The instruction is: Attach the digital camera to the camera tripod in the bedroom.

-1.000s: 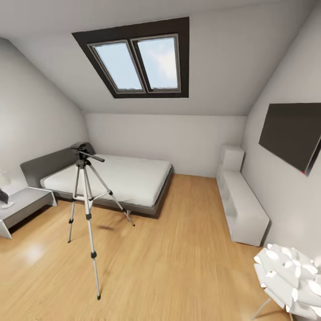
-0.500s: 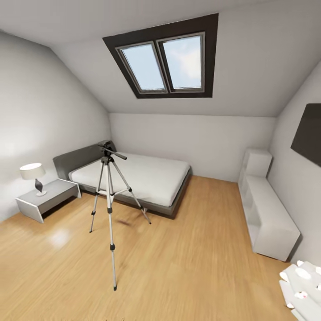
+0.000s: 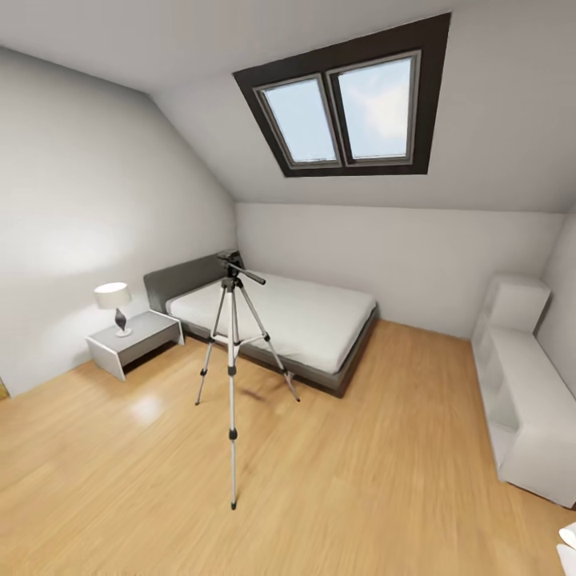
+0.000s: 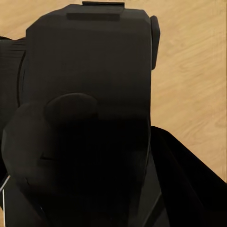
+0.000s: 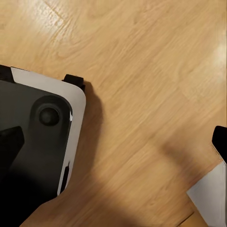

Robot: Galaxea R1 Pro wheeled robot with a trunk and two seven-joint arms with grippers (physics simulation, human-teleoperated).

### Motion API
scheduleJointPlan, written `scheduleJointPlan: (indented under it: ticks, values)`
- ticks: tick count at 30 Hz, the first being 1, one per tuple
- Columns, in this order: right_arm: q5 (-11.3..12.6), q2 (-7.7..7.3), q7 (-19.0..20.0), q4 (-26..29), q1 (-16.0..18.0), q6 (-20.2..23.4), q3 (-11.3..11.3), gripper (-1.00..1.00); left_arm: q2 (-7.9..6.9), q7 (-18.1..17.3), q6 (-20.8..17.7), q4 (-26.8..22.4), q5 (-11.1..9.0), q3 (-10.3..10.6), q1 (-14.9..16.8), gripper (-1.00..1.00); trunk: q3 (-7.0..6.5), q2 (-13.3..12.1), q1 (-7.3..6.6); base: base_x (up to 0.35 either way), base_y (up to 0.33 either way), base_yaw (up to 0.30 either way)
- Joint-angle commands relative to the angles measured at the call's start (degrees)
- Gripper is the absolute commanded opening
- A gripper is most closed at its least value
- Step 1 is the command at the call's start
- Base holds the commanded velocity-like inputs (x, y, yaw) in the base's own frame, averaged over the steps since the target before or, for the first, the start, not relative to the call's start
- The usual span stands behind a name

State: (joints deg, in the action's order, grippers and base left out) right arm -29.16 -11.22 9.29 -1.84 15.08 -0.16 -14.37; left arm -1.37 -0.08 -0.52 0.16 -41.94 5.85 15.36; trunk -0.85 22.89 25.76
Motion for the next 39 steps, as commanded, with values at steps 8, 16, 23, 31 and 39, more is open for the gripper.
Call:
scheduleJointPlan:
  ticks: [8,16,23,31,39]
  values:
    - [-0.5,-0.03,0.1,-0.1,0.0,0.0,-0.5,1.00,-1.32,-5.5,-2.7,0.0,-0.5,0.5,0.0,-1.00,0.02,0.0,0.02,0.000,0.000,0.300]
    - [-0.5,-0.03,0.1,-0.1,0.0,0.0,-0.5,1.00,-1.36,-6.3,-2.9,0.0,-0.4,0.5,0.0,-1.00,0.02,0.0,0.02,0.000,0.000,0.300]
    - [-0.5,0.01,0.1,-0.1,0.0,-0.1,-0.5,1.00,-1.21,-5.8,-2.7,-0.1,-0.4,0.5,0.0,-1.00,0.02,0.0,0.02,0.000,0.000,0.300]
    - [-0.5,-0.03,0.1,-0.1,0.0,-0.2,-0.5,1.00,-1.18,-5.6,-2.7,-0.1,-0.5,0.5,0.0,-1.00,0.02,0.0,0.02,0.000,0.000,0.300]
    - [-0.5,0.02,0.1,-0.1,0.0,-0.2,-0.4,1.00,-1.18,-5.5,-2.7,-0.1,-0.5,0.6,0.0,-1.00,0.02,0.0,0.02,0.000,0.000,0.300]
